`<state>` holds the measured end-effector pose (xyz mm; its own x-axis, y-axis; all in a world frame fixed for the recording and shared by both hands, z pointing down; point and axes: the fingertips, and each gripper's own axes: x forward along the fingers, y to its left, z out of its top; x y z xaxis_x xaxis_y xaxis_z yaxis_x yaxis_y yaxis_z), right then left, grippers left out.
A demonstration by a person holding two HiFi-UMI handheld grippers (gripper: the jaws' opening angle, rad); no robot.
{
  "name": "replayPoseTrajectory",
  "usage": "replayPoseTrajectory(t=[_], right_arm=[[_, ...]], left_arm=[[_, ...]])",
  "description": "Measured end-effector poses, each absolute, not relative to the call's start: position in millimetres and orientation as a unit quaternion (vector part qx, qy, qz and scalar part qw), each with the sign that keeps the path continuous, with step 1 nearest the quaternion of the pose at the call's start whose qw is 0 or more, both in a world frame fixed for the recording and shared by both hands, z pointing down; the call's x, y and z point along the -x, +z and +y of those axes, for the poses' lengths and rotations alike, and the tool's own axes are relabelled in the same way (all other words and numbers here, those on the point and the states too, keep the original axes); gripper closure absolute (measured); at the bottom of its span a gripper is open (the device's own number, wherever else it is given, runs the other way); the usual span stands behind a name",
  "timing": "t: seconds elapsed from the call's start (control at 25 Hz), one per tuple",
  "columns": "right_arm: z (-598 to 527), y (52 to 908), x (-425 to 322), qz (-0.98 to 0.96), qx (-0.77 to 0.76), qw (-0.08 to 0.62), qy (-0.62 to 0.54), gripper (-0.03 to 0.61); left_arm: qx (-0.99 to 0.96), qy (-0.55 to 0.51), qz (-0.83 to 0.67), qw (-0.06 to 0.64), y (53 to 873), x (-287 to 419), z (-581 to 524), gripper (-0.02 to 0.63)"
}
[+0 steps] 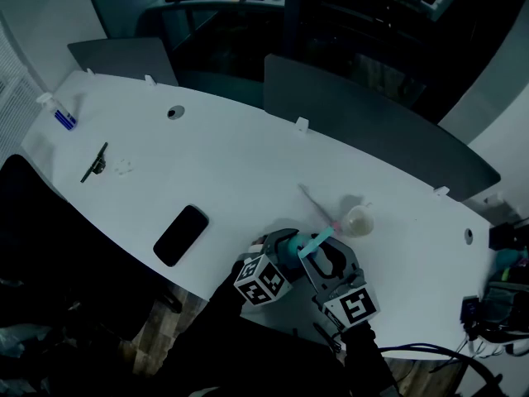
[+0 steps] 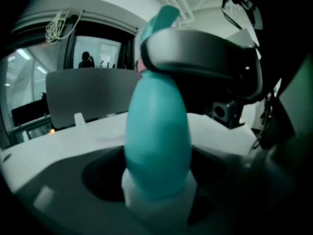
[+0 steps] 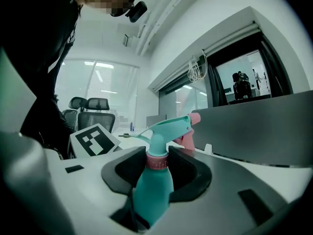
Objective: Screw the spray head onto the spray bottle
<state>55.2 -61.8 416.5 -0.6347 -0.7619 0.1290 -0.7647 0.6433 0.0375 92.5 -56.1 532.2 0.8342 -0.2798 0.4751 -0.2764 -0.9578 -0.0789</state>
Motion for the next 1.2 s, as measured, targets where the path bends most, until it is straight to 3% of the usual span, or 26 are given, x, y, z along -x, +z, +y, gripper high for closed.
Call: replayPoseTrajectory(t=[0.44,0.64,0.76,1.04,1.2], right_arm=[[-60.2,412.7,-55.6,-0.873,-0.482,0.052,-0.046,0.43],[-62.9,416.8,-57.6,-0.843,-0.534,0.06,-0.026,0.43],[-63.6,416.6,-57.9,-0.85,-0.523,0.064,-0.015,0.43],[-64.1,419.3,-58.3,-0.898,-0.432,0.08,0.033,0.43],[-64.6,419.0,-63.1,-0.886,-0.458,0.064,0.033,0.43]], left_arm=[[0.957,-0.247,0.15,0.001,531.5,-92.6,-55.7,0.216],[0.944,-0.247,0.22,-0.015,530.7,-91.8,-62.1,0.216],[0.94,-0.243,0.24,-0.023,531.3,-90.5,-61.5,0.216],[0.963,-0.248,0.106,0.025,527.4,-83.5,-52.3,0.236],[0.956,-0.24,0.168,0.018,526.0,-86.3,-55.9,0.244]])
